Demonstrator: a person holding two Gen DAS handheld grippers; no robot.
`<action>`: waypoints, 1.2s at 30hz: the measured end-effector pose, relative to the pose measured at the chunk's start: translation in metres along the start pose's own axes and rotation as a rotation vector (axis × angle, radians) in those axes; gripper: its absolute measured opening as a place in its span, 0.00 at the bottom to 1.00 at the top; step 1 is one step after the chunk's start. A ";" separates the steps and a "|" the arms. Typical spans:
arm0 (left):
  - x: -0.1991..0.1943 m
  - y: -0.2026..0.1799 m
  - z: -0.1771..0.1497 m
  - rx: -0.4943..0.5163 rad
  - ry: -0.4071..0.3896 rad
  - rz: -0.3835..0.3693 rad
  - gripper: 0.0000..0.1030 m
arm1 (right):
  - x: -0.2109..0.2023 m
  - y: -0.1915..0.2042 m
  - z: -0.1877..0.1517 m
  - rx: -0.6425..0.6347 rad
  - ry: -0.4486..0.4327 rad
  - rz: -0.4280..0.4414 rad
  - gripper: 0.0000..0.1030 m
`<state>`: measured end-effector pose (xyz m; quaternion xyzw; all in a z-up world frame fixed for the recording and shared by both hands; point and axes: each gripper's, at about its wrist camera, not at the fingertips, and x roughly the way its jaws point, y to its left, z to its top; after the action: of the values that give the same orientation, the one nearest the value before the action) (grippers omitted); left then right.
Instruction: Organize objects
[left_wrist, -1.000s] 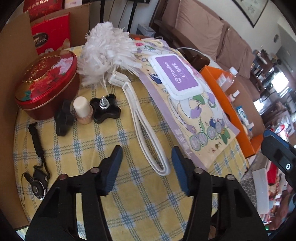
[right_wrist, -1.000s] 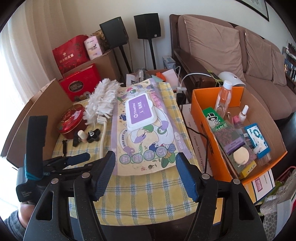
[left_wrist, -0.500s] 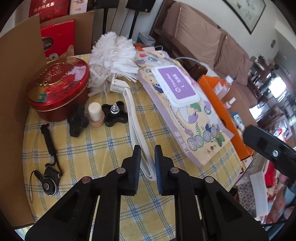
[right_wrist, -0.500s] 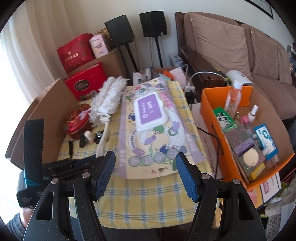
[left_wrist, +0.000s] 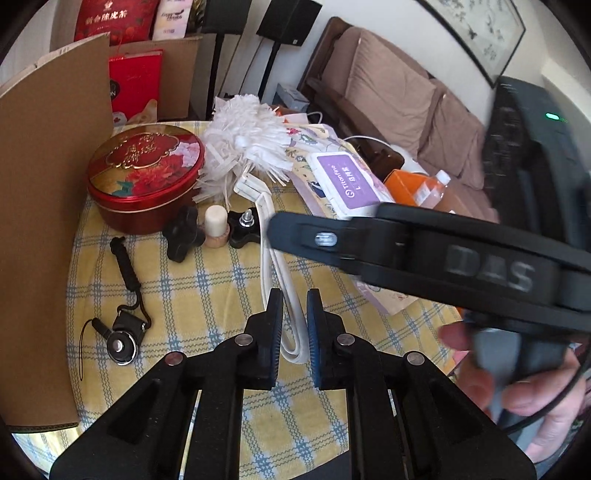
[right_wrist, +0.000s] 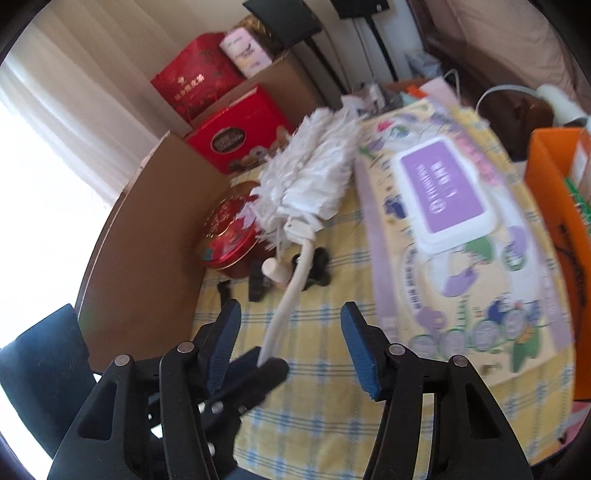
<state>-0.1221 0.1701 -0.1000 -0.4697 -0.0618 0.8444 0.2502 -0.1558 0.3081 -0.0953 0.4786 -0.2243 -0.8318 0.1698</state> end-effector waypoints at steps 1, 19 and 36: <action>0.000 0.000 -0.001 -0.001 -0.001 -0.002 0.12 | 0.005 -0.001 0.000 0.009 0.009 0.012 0.52; -0.024 -0.008 0.000 0.033 -0.078 -0.006 0.11 | 0.019 0.014 0.005 0.008 -0.014 0.035 0.16; -0.123 0.002 0.017 0.020 -0.252 -0.026 0.11 | -0.037 0.111 0.018 -0.202 -0.142 0.052 0.16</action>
<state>-0.0832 0.1119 0.0021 -0.3568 -0.0905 0.8939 0.2559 -0.1460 0.2375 -0.0013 0.3929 -0.1632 -0.8773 0.2222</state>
